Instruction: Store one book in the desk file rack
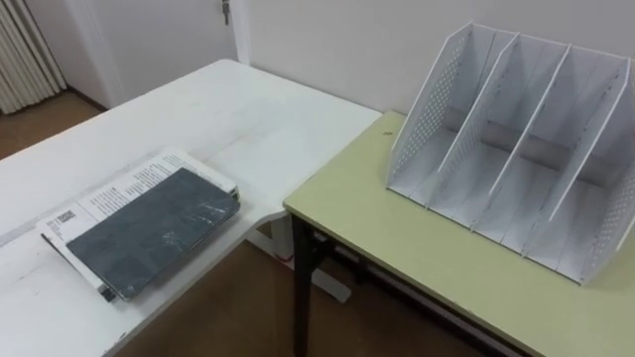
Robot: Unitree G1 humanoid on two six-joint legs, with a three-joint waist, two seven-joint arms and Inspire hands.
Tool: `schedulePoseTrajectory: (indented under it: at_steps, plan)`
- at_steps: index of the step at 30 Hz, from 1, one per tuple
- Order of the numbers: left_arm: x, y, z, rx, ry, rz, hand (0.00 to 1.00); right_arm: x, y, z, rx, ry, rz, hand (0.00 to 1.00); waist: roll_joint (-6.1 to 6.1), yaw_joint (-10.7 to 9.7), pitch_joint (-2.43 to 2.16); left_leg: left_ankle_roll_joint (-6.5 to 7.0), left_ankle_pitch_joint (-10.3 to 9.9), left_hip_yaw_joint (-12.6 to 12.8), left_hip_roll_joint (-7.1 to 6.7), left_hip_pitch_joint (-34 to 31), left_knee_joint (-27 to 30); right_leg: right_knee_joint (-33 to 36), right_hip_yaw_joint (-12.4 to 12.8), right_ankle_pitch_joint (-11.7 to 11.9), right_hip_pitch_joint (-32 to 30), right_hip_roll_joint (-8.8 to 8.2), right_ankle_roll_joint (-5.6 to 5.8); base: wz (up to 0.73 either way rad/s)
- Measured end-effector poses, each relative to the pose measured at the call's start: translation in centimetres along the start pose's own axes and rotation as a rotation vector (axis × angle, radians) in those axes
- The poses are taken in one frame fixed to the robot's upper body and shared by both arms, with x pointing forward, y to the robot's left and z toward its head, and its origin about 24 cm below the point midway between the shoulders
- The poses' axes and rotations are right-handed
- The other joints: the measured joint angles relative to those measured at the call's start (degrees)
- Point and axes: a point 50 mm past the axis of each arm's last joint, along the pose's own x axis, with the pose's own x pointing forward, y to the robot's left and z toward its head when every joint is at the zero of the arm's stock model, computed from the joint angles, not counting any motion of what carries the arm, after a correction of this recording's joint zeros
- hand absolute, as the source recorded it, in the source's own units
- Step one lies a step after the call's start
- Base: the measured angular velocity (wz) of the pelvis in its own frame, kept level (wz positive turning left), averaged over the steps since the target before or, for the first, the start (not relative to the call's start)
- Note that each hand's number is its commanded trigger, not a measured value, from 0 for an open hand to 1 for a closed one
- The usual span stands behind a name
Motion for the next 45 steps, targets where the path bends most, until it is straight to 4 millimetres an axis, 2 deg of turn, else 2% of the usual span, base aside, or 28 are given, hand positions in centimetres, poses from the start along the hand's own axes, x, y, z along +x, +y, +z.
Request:
schedulePoseTrajectory:
  at_steps: [4,7,8,9,11,14,15,17,18,19,21,28,31,36,40,42,45]
  plan:
    - [-0.2,0.7,1.6,0.141,-0.043,0.045,0.0,0.0,-0.4,0.7,-0.012,-0.016,-0.009,0.0,-0.01,-1.1,0.02,0.04,0.0,0.0,-0.09,-0.2,0.0,0.0,0.2,0.1,-0.2,0.02,0.1,-0.02]
    - [-0.8,1.9,4.1,0.303,-0.123,0.124,0.0,-0.1,-0.9,1.7,-0.019,-0.053,-0.024,0.0,-0.13,-1.8,0.0,0.09,0.0,-0.2,-0.05,-1.1,-0.1,-0.1,0.4,0.6,-1.2,0.13,0.09,0.0]
    - [-1.2,2.4,5.3,0.363,-0.173,0.159,0.0,-0.2,-1.2,2.2,-0.024,-0.07,-0.031,0.0,0.15,-2.1,0.27,0.1,0.0,-0.2,-0.06,-1.2,-0.1,-0.2,0.4,0.7,-1.1,0.12,0.11,0.0]
    - [-1.7,2.7,6.5,0.409,-0.225,0.187,0.0,-0.3,-1.4,2.5,-0.035,-0.087,-0.035,0.0,0.22,-3.1,0.29,0.11,0.0,-0.2,-0.1,-1.3,-0.1,-0.3,0.2,0.7,-1.1,0.05,0.15,0.0]
    - [-2.5,3.1,8.5,0.45,-0.311,0.224,0.0,-0.3,-1.5,2.9,-0.059,-0.108,-0.041,0.0,0.45,-3.8,0.29,0.12,0.0,-0.1,-0.15,-1.2,-0.3,-0.3,0.3,0.8,-1.0,0.03,0.24,0.0]
    - [-3.7,2.6,12.3,0.517,-0.465,0.245,0.0,-0.3,-1.6,3.1,-0.093,-0.115,-0.048,0.0,0.86,-4.8,0.33,0.23,0.1,0.1,-0.33,-0.8,-0.8,-0.3,0.6,0.8,-0.8,-0.12,0.31,-0.03]
    - [-4.0,1.9,13.6,0.547,-0.515,0.234,0.0,-0.3,-1.6,3.1,-0.096,-0.115,-0.053,0.0,1.26,-5.2,0.23,0.23,0.1,0.2,-0.37,-0.5,-0.9,-0.3,0.4,0.9,-0.4,-0.13,0.33,-0.04]
    - [-4.3,0.6,14.7,0.589,-0.566,0.207,0.0,-0.3,-1.4,3.1,-0.11,-0.114,-0.054,0.0,1.21,-6.1,0.29,0.21,0.1,0.4,-0.31,0.1,-1.5,-0.3,0.4,0.9,-0.1,-0.04,0.33,-0.04]
    - [-4.4,-0.1,15.0,0.61,-0.588,0.191,0.0,-0.3,-1.3,3.0,-0.111,-0.113,-0.054,0.0,1.65,-6.3,0.04,0.19,0.1,0.5,-0.22,0.4,-1.8,-0.4,0.4,0.9,-0.2,0.04,0.32,-0.11]
    - [-4.4,-0.4,15.2,0.615,-0.595,0.184,0.0,-0.3,-1.3,3.0,-0.111,-0.111,-0.054,0.0,1.54,-6.4,0.13,0.18,0.1,0.6,-0.17,0.4,-1.9,-0.4,0.4,0.9,-0.4,0.06,0.32,-0.11]
    - [-4.5,-1.2,15.5,0.633,-0.613,0.168,0.0,-0.2,-1.2,2.7,-0.108,-0.098,-0.051,0.0,1.88,-6.4,0.01,0.16,0.1,0.6,-0.11,0.2,-2.0,-0.3,0.4,0.9,-0.8,0.12,0.32,-0.04]
    - [-5.2,-0.8,15.9,0.664,-0.641,0.209,0.0,-0.2,-1.3,2.8,-0.096,-0.102,-0.053,0.0,1.81,-6.2,-0.09,0.24,0.2,0.2,-0.28,-0.1,-1.7,-0.3,0.1,0.9,-0.9,-0.1,0.31,0.01]
    - [-6.8,0.5,17.1,0.712,-0.713,0.336,0.0,-0.2,-1.3,2.8,-0.092,-0.101,-0.057,0.0,1.52,-6.0,-0.01,0.43,0.3,0.2,-0.33,-0.1,-1.6,-0.3,0.0,0.9,-0.9,-0.19,0.32,0.0]
    - [-9.9,2.9,18.9,0.689,-0.859,0.611,0.0,-0.2,-1.4,2.8,-0.089,-0.102,-0.065,0.0,1.41,-5.8,-0.05,0.59,0.7,-0.6,-0.69,-0.3,-1.8,-1.2,-0.9,1.0,-0.5,-0.47,0.39,0.07]
    - [-11.5,4.5,19.1,0.663,-0.906,0.777,0.0,-0.3,-1.5,2.9,-0.083,-0.104,-0.073,0.0,1.1,-5.0,-0.14,0.6,0.7,-1.3,-0.9,-0.6,-1.8,-1.3,-1.3,1.0,-0.5,-0.48,0.44,0.08]
    - [-12.6,5.5,18.7,0.631,-0.934,0.863,0.0,-0.2,-1.5,2.7,-0.069,-0.101,-0.075,0.0,1.12,-3.6,-0.38,0.59,0.7,-1.5,-0.91,-0.7,-1.8,-1.3,-1.3,1.0,-0.5,-0.47,0.44,0.0]
    - [-14.0,6.9,18.7,0.57,-0.971,0.995,0.0,-0.2,-1.4,2.6,-0.064,-0.108,-0.085,0.0,0.62,-2.6,-0.47,0.59,0.7,-2.2,-0.96,-0.8,-1.8,-1.3,-2.1,1.1,-0.3,-0.48,0.42,0.11]
